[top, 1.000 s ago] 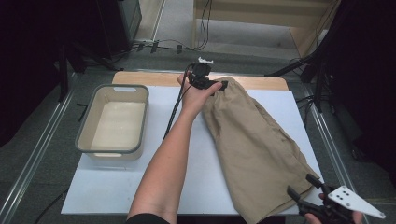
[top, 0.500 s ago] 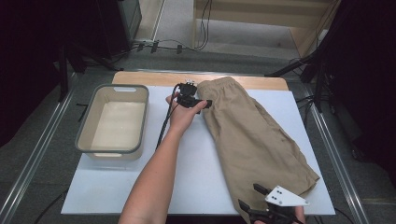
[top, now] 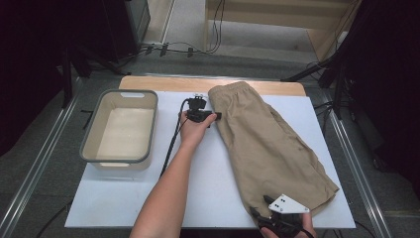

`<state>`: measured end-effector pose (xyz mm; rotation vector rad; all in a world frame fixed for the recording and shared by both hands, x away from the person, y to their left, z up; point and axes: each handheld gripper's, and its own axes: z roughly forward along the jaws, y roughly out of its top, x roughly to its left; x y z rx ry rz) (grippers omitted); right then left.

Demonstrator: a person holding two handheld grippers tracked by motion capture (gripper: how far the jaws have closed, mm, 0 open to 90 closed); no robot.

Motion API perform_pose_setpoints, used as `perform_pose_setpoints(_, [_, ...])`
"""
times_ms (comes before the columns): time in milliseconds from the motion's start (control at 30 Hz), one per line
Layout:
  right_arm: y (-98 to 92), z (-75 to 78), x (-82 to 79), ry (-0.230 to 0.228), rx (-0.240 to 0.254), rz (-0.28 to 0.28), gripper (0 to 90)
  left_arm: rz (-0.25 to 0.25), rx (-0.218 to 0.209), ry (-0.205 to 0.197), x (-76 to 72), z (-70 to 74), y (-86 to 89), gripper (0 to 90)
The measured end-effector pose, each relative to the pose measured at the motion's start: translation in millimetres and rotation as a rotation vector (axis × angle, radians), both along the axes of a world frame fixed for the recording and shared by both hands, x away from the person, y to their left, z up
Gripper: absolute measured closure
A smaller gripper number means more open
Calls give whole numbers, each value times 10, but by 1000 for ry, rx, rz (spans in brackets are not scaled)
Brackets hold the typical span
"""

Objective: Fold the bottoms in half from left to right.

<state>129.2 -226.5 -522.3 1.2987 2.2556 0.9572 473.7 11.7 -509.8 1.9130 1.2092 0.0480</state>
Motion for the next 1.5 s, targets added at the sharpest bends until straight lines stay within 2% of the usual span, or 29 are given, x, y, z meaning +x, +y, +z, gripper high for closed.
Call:
perform_pose_setpoints(67, [-24,13,-2,9,4,6,584,12,-17,10,2,-19,-26,514])
perform_pose_setpoints(167, [-67,31,14,30,6,15,767,21,-25,16,-1,-40,-64,600])
perform_pose_setpoints(267, [-117,38,44,52,29,8,850,19,-11,24,0,-44,-81,714])
perform_pose_setpoints(333, [-132,40,55,55,36,16,858,20,-18,32,5,-37,-71,798])
perform_pose_setpoints(400, [-141,38,47,46,51,31,861,19,-9,32,9,-10,-62,835])
perform_pose_setpoints(567, [-79,98,-1,15,81,52,863,-6,24,17,33,85,-24,843])
perform_pose_setpoints(667, [18,152,-20,6,103,78,863,-3,43,12,41,146,14,843])
perform_pose_setpoints(800, [201,193,-18,-2,131,118,864,0,68,8,49,224,93,844])
perform_pose_setpoints(967, [497,235,-45,-23,127,172,864,-1,105,-1,57,324,213,844])
perform_pose_setpoints(1133, [784,271,-5,-29,153,229,864,14,133,-21,43,418,337,843])
perform_pose_setpoints(1267, [981,327,18,-47,175,254,864,21,159,-41,41,504,449,844])
perform_pose_setpoints(1433, [1185,390,49,-61,185,288,865,41,167,-64,19,578,558,845])
perform_pose_setpoints(1500, [1238,395,76,-63,198,309,858,73,173,-82,-15,587,582,814])
